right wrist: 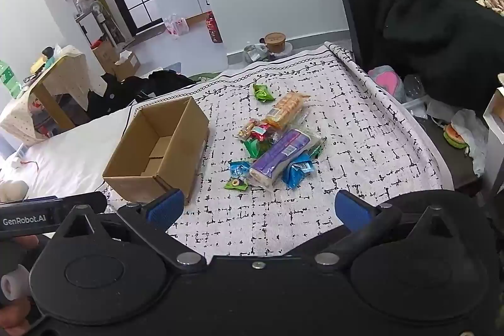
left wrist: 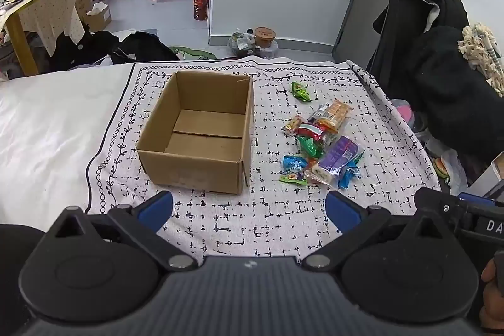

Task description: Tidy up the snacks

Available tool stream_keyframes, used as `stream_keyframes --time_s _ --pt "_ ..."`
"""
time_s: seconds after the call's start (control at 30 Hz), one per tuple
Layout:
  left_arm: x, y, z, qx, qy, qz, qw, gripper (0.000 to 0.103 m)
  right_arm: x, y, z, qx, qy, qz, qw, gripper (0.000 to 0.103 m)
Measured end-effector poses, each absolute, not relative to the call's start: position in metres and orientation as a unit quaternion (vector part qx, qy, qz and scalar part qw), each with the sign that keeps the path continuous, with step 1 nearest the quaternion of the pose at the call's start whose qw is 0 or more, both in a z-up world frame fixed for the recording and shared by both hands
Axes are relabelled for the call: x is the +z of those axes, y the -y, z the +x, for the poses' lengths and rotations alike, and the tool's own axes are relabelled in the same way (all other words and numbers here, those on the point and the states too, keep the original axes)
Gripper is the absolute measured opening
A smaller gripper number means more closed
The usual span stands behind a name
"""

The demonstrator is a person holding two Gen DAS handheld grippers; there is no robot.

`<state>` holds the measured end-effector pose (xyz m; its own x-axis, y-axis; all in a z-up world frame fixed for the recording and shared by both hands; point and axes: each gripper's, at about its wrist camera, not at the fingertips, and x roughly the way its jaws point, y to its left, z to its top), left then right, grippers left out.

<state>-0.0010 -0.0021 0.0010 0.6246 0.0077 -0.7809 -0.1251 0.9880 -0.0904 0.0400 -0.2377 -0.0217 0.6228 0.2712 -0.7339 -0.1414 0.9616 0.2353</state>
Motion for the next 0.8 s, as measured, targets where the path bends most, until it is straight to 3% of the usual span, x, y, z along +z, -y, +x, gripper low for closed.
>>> stream_keyframes --time_s 0.8 --pt "0.011 0.004 0.001 0.026 -0.433 -0.085 0.897 0.102 -0.013 0.239 0.041 0.115 -0.423 0.055 0.897 0.103"
